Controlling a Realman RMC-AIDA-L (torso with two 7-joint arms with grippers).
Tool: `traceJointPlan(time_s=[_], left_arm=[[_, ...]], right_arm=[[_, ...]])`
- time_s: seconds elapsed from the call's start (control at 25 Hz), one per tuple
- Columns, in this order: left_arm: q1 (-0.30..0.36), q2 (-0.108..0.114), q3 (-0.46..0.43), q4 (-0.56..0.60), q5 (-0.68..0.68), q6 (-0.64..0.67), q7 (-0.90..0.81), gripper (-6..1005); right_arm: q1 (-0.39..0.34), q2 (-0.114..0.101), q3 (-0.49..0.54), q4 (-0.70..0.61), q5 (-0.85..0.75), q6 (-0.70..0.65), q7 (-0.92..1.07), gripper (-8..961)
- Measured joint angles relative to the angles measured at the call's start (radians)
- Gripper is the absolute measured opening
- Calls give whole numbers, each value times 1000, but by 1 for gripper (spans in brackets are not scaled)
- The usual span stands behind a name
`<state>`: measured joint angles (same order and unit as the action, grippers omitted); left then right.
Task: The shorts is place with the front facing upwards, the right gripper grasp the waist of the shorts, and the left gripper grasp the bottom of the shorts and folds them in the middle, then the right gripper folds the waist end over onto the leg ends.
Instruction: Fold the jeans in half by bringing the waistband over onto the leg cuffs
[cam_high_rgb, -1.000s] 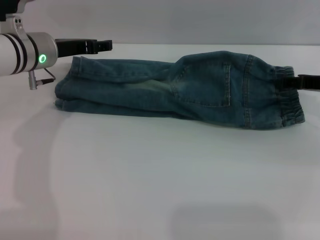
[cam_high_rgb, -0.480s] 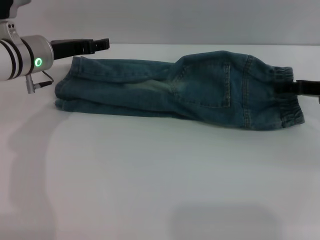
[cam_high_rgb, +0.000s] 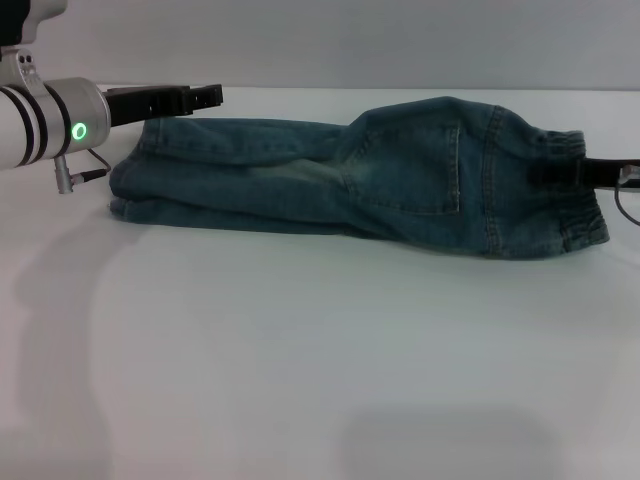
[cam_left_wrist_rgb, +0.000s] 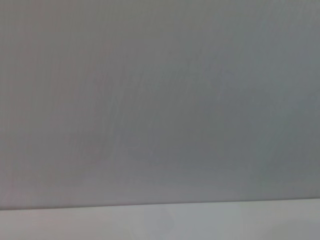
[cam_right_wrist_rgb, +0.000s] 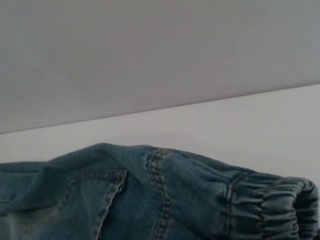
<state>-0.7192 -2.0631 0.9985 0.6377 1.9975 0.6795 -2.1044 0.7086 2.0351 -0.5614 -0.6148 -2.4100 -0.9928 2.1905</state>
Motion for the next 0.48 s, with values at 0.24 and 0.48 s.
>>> traceJointPlan(time_s=[0.24,0.48], left_arm=[[6,0,0,0,-6,4,-1,813],[6,0,3,1,-13,5,0,813]], right_arm=[[6,1,0,5,3,7,-1,570],[8,18,-1,3,6,24,-55,561]])
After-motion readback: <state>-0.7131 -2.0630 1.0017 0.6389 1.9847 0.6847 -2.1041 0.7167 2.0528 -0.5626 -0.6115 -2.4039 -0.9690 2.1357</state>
